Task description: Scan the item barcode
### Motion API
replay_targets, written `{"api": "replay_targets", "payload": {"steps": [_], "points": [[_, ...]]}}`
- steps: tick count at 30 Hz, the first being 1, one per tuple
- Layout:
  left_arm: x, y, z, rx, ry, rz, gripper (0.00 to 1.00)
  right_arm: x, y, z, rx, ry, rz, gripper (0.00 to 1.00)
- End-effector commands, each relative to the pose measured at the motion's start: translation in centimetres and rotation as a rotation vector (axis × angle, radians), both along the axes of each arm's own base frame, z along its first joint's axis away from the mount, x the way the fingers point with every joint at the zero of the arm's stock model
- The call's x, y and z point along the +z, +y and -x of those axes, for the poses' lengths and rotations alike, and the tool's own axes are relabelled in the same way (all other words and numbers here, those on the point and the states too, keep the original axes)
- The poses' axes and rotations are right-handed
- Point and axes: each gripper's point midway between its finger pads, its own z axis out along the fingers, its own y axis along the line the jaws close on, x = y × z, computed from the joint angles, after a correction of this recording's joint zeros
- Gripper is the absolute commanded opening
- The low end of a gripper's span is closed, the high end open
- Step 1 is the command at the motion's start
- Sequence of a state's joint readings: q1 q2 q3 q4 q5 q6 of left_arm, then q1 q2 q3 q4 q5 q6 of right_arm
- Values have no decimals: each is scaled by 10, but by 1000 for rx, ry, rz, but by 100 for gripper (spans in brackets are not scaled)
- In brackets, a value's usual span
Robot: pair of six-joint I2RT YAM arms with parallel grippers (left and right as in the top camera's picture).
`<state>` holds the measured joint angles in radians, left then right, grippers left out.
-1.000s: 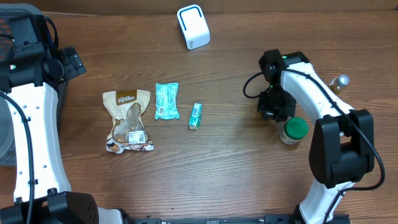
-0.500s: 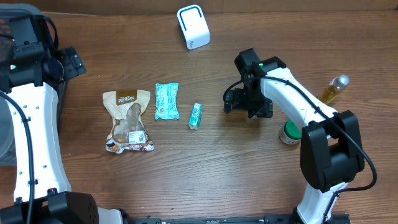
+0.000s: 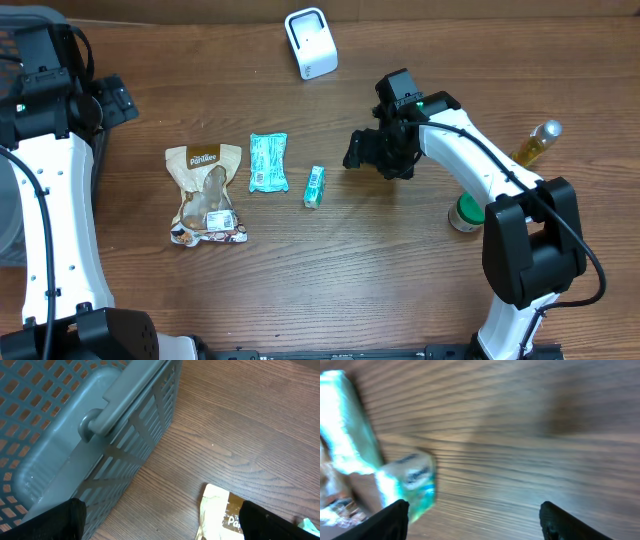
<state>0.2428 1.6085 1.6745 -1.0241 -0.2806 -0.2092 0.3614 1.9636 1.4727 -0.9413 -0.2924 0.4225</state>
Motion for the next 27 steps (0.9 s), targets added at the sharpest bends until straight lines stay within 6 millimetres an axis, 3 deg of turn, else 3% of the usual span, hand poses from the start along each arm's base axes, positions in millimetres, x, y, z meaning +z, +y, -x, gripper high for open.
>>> {"api": "replay_targets", "payload": {"steps": [1,6,13,27], "points": [[5,3,-1,3,-12,-4,100,12,27,2,42,-11,-121,78],[5,3,-1,3,-12,-4,100,16,58,2,71,-64,-138,72],[5,3,-1,3,-12,-4,99,10,79,2,31,-168,2,72],[5,3,-1,3,-13,-4,99,10,73,-2,17,-178,21,76]]}}
